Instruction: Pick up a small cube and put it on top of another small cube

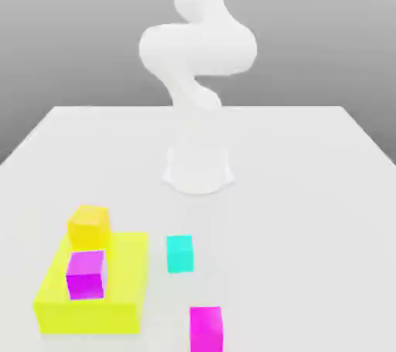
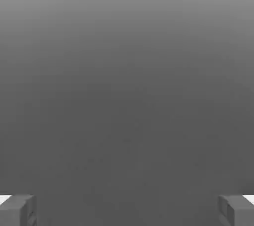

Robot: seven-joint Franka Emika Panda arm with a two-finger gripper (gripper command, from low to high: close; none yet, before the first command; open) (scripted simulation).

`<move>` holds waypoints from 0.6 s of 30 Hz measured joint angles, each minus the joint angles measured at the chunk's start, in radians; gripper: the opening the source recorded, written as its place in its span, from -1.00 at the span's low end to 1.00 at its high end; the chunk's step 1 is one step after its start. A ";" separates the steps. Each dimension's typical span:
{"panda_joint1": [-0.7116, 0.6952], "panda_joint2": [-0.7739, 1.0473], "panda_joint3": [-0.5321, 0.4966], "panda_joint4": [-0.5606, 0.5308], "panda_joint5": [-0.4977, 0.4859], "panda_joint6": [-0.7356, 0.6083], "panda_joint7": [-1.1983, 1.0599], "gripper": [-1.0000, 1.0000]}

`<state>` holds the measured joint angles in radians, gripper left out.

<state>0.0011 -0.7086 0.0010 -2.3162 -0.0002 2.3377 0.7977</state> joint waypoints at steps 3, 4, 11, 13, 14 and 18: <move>0.002 0.114 0.001 -0.020 0.000 0.047 -0.003 0.00; 0.002 0.151 0.001 -0.027 -0.001 0.062 -0.004 0.00; 0.010 0.405 0.000 -0.072 -0.004 0.167 -0.008 0.00; 0.011 0.478 0.001 -0.084 -0.004 0.197 -0.010 0.00; 0.011 0.514 0.001 -0.091 -0.004 0.212 -0.011 0.00; 0.013 0.659 0.002 -0.116 -0.004 0.272 -0.015 0.00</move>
<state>0.0145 -0.0498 0.0035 -2.4326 -0.0041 2.6095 0.7825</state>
